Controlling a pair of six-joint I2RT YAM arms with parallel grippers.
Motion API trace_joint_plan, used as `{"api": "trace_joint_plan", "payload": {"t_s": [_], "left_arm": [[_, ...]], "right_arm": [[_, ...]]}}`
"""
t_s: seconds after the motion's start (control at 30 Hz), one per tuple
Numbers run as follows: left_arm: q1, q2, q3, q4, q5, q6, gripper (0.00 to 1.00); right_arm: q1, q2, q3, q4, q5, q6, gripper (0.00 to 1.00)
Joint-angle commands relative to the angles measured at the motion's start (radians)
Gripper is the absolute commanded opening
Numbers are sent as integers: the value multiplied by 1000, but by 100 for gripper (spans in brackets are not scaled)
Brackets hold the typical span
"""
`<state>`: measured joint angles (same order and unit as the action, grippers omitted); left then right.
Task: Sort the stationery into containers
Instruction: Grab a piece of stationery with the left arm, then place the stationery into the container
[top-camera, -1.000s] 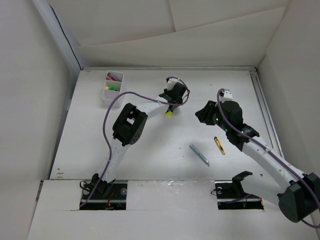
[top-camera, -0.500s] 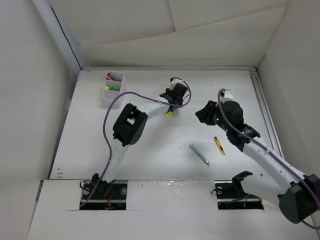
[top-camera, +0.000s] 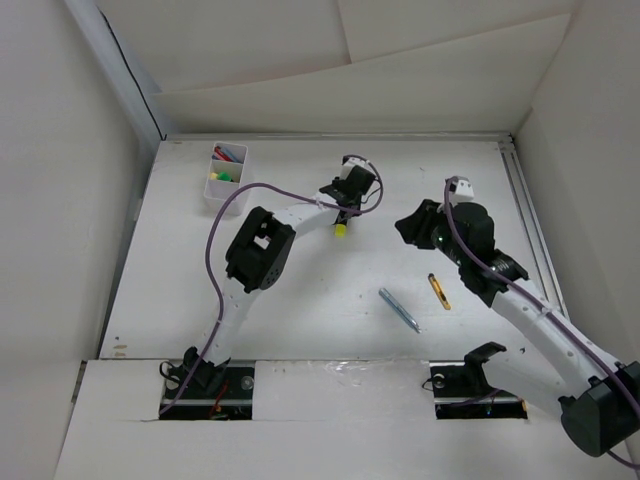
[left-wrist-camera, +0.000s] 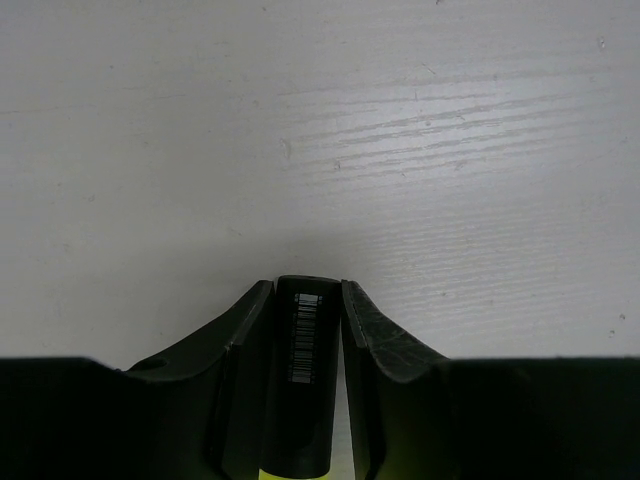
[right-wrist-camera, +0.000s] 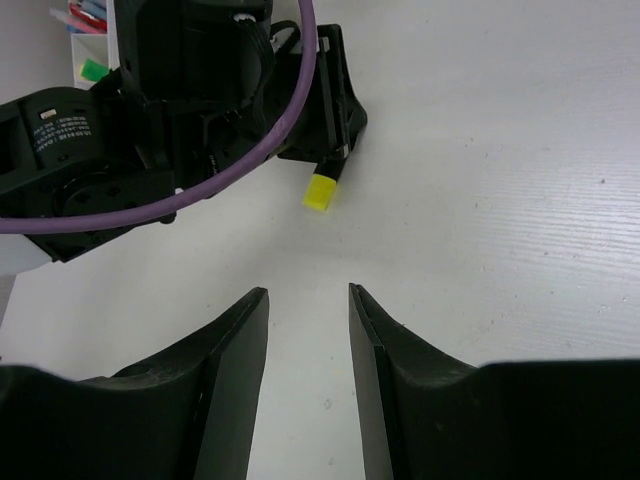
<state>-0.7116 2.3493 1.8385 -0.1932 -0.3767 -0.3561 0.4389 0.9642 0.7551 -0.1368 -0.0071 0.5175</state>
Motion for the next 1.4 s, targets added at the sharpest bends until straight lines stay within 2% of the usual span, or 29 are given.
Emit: {"api": "trace_joint_plan", "payload": {"t_s": [0.0, 0.27, 0.4, 0.63, 0.77, 0.9, 1.07, 1.23, 1.37], "left_arm": [[-2, -27, -42, -97, -7, -3, 0], [33, -260, -100, -60, 2, -85, 0], [106, -453, -221, 3, 7, -132, 0], [294, -633, -298, 70, -102, -196, 0], [446, -653, -321, 119, -152, -217, 0], [509, -653, -340, 198, -235, -186, 0], [509, -602, -331, 326, -376, -69, 0], [509, -480, -245, 371, -464, 43, 0], [509, -415, -245, 488, -519, 160, 0]], "right_arm": [[-5, -28, 47, -3, 25, -20, 44], [-5, -19, 47, -3, 44, -30, 44], [-5, -5, 38, 6, 35, -39, 44], [-5, 15, 18, 66, -8, -39, 44], [-5, -5, -26, 118, -17, -39, 44], [4, -27, -60, 144, -39, -39, 44], [14, -27, -79, 183, -65, -39, 44], [24, -5, -88, 207, -88, -39, 44], [43, 13, -88, 232, -114, -50, 44]]}}
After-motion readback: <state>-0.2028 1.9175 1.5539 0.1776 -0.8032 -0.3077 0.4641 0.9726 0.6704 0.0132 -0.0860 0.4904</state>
